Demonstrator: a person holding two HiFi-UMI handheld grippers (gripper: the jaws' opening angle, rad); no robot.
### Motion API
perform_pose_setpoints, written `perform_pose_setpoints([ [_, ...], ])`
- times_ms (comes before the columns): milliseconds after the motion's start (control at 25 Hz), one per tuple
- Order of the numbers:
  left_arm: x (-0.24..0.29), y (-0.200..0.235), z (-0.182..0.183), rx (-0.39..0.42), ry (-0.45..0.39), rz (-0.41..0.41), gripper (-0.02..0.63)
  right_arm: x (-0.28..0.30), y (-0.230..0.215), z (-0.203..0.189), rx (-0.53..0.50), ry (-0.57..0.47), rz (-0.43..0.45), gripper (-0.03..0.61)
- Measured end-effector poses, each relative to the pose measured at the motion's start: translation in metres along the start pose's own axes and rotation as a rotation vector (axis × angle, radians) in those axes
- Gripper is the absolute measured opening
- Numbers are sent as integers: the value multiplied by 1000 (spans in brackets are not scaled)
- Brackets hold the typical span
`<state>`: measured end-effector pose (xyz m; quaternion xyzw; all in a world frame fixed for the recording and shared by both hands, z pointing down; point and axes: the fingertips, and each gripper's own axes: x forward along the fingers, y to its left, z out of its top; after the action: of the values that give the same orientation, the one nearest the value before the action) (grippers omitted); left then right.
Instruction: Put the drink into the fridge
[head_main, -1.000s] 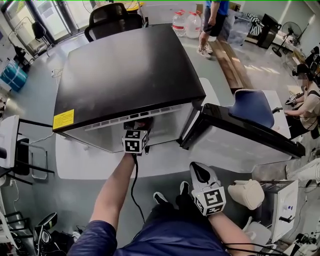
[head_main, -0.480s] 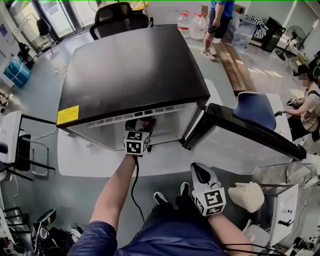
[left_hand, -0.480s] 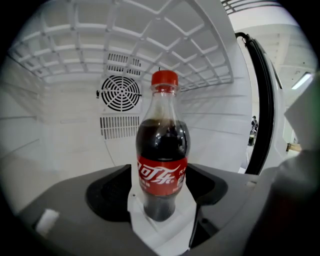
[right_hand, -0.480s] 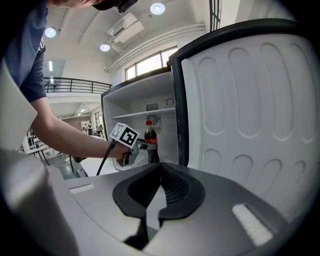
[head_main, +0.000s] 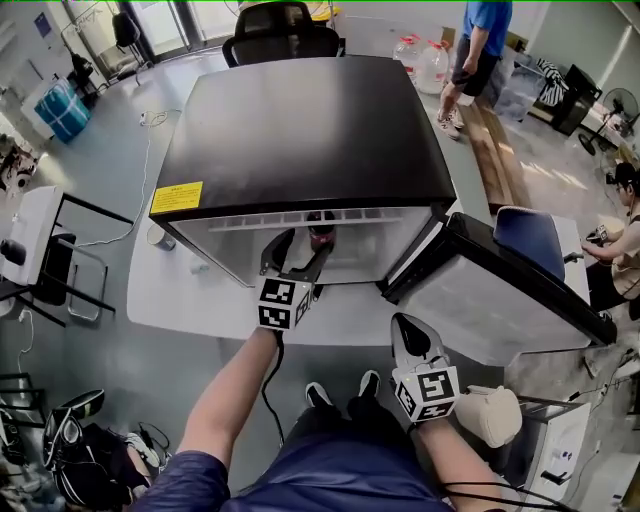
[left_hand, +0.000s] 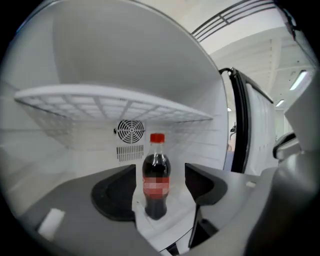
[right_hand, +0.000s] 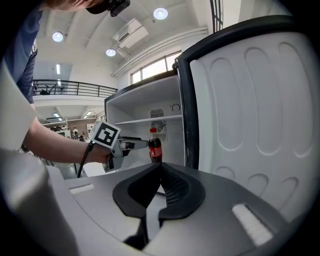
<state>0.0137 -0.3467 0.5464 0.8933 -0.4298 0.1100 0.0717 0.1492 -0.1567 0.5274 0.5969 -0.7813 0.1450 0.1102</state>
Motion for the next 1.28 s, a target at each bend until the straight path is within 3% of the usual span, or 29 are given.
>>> perform_pose_setpoints([
  [120,-25,-12,18,18,-52,-51,285,8,3,9,-16,-20,25,6],
  [280,-64,-19,36,-16,-107,-32,206,15,9,20,-29,-39,65,6],
  [440,-103,-29,57,-78,-193,-10,25,20,18,35,-13,-71,107,6],
  [680,-147,-36,66,-121,-228,24,9,23,37,61,-5,-129,174,6],
  [1080,-200,-15,63,-157,-232,186,6,18,50,91,-13,-195,214,6],
  [1280,-209,-26,61,-161,-233,200,6,7,58,108,-50,-247,227,6],
])
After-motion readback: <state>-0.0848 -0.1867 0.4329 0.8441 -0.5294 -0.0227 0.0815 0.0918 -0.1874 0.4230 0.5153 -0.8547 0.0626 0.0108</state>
